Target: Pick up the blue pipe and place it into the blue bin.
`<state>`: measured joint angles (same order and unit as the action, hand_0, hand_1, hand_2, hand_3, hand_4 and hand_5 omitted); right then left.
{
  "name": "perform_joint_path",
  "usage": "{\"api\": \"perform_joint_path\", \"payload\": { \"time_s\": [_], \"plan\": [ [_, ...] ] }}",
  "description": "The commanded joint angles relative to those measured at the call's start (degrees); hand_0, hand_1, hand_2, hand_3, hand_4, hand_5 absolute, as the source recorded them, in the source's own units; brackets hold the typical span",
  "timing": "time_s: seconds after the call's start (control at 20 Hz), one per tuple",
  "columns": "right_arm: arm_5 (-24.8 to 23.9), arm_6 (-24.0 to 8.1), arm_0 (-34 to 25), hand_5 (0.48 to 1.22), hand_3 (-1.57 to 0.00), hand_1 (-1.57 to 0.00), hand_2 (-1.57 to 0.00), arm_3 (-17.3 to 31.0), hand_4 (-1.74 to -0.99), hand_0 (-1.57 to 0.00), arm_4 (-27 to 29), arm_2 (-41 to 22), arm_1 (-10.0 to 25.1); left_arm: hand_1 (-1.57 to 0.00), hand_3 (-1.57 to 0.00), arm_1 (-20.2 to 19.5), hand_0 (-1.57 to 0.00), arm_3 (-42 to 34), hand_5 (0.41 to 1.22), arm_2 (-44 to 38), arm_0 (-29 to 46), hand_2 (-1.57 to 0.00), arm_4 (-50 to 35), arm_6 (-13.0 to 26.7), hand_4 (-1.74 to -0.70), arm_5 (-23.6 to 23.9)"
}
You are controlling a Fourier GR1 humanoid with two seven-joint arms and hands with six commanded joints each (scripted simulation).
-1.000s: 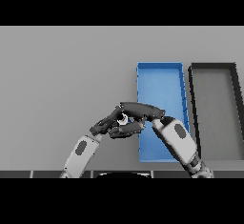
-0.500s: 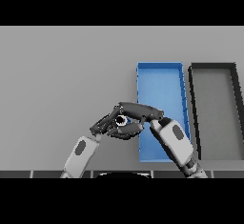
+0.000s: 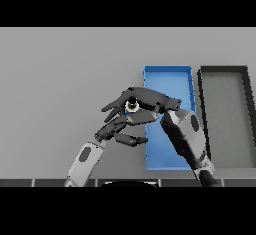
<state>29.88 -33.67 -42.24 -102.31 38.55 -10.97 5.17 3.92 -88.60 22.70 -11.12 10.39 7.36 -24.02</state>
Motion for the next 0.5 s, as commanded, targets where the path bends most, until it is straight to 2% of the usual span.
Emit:
{"api": "perform_joint_path", "payload": {
  "time_s": [0.0, 0.05, 0.2, 0.35, 0.45],
  "plan": [
    [-1.48, -0.77, -2.42, 1.221, -1.57, -1.57, -1.57, 0.94, -1.496, -1.57, 2.5, 1.3, 0.41, 0.0, 0.0, -0.66, 0.0, 0.03, 0.475, -0.16, 0.53, 0.0, -0.21, -0.7, -0.96, -0.46],
    [-3.11, -0.77, -4.77, 1.221, -1.57, -1.57, -1.57, 1.55, -1.496, -1.57, 4.74, 3.03, 1.48, 0.0, 0.0, -0.68, 0.0, -0.54, 0.475, -0.2, 0.68, 0.0, -0.53, -0.57, -0.96, -0.55],
    [-7.75, 2.45, -12.92, 1.221, -1.57, -1.57, -1.57, 7.49, -1.497, -1.57, 3.93, 8.55, 3.62, 0.0, 0.0, -0.88, 0.0, -1.81, 0.471, 0.74, 1.55, 0.0, -0.15, -1.17, -0.95, -0.77],
    [-6.7, 5.84, -15.66, 1.221, -1.57, -1.57, -1.57, 13.5, -1.498, -1.57, 0.0, 12.1, 6.55, 0.0, 0.0, -1.89, 0.0, -2.26, 0.466, 0.5, 2.27, 0.0, 0.14, -1.81, -0.95, -0.75],
    [-7.59, 7.35, -16.68, 1.221, -1.57, -1.57, -1.57, 17.63, -1.498, -1.57, -4.76, 13.71, 7.83, 0.0, 0.0, -1.52, 0.0, -3.0, 0.47, 0.36, 2.1, 0.0, -0.32, -0.2, -0.95, -0.63]
  ]
}}
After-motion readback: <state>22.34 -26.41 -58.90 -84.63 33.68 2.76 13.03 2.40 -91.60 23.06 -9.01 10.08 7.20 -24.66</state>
